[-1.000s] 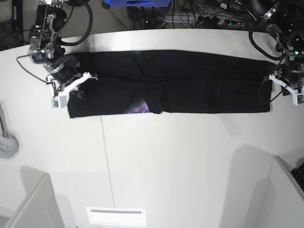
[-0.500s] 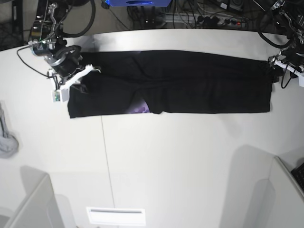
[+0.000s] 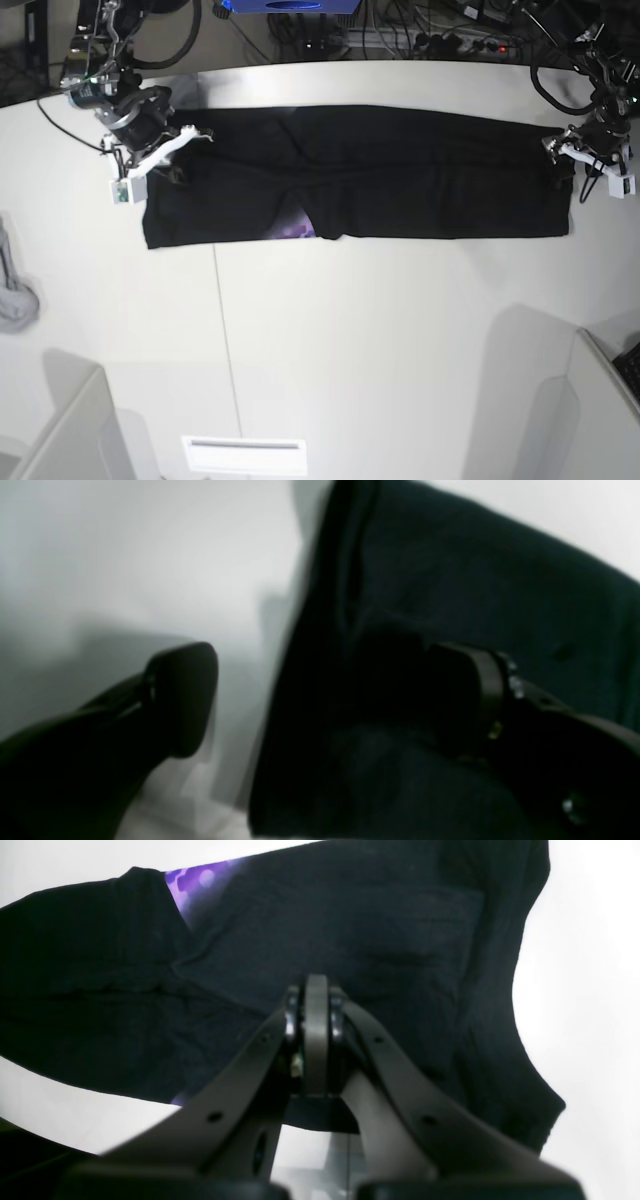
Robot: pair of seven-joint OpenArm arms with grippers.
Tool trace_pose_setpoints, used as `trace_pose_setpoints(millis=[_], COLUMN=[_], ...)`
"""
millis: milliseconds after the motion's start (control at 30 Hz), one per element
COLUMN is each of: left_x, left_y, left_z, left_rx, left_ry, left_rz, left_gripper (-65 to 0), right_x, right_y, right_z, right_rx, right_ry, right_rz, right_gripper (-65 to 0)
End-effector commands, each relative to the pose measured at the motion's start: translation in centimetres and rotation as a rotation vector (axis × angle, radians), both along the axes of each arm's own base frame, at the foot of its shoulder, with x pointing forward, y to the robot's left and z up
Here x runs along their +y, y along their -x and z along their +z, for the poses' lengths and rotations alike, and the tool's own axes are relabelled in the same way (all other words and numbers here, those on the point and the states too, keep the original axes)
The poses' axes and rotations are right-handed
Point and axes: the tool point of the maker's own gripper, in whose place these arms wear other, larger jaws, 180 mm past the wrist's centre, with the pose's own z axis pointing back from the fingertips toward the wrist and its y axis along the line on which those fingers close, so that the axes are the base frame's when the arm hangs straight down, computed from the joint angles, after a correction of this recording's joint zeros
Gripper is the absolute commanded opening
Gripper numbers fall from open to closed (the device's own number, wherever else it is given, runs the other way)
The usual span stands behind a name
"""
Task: Fold the T-shirt properly
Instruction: 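Release the strip and reposition both grippers at its two ends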
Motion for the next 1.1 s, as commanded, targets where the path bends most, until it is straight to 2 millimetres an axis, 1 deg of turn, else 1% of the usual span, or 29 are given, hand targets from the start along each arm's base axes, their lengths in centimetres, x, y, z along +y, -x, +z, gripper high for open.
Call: trace_pose_setpoints(millis=[0, 67, 100, 133, 167, 267, 333, 400, 433, 533, 733, 833, 900, 933, 1000, 1067], left_x=[0.4, 0.0, 0.0, 0.1, 0.1, 0.0, 0.0, 0.0, 0.0, 0.2, 3.0, 3.8, 3.8, 3.9, 3.9, 3.3], left_y=[-0.5, -0.4, -0.3, -0.1, 0.0, 0.3, 0.4, 0.4, 0.4, 0.3, 1.4, 1.6, 1.4, 1.7, 1.8, 1.6], left_z=[0.6, 0.0, -0.1, -0.3, -0.5, -1.0, -1.2, -1.3, -1.3, -0.9, 0.4, 1.6, 2.4, 2.7, 3.9, 4.9], left_rx=[-0.009, 0.004, 0.007, 0.012, 0.015, 0.026, 0.030, 0.031, 0.031, 0.021, -0.023, -0.045, -0.058, -0.054, -0.065, -0.081], left_ry=[-0.016, -0.003, 0.000, 0.006, 0.010, 0.024, 0.031, 0.033, 0.033, 0.028, 0.011, -0.023, -0.049, -0.068, -0.109, -0.141], left_rz=[-0.019, -0.024, -0.023, -0.017, -0.013, -0.007, -0.004, -0.002, -0.002, 0.001, 0.102, 0.116, 0.105, 0.097, 0.077, 0.055], left_gripper=[-1.3, -2.5, -5.1, -9.9, -15.0, -36.0, -48.4, -62.7, -65.0, -65.0, -65.0, -65.0, -65.0, -65.0, -65.0, -65.0], right_x=[0.1, 0.1, 0.1, 0.1, 0.1, 0.1, 0.1, 0.1, 0.1, 0.1, 0.1, 0.1, 0.1, 0.1, 0.1, 0.1], right_y=[-0.5, -0.4, -0.4, -0.4, -0.4, -0.4, -0.4, -0.4, -0.4, -0.1, 0.1, 0.1, 0.1, 0.1, 0.1, 0.1], right_z=[1.0, 0.9, 0.9, 0.9, 0.9, 0.9, 0.9, 0.9, 0.9, 0.7, 0.6, 0.6, 0.7, 0.7, 0.7, 0.7], right_rx=[-0.043, -0.041, -0.041, -0.041, -0.041, -0.040, -0.040, -0.040, -0.040, -0.032, -0.027, -0.027, -0.029, -0.029, -0.029, -0.029], right_ry=[-0.004, -0.004, -0.004, -0.004, -0.004, -0.004, -0.004, -0.004, -0.004, -0.004, -0.004, -0.004, -0.004, -0.004, -0.004, -0.004], right_rz=[0.005, 0.005, 0.005, 0.005, 0.005, 0.005, 0.005, 0.005, 0.005, 0.004, 0.005, 0.005, 0.005, 0.005, 0.005, 0.005], right_gripper=[-65.0, -65.0, -65.0, -65.0, -65.0, -65.0, -65.0, -65.0, -65.0, -65.0, -65.0, -65.0, -65.0, -65.0, -65.0, -65.0])
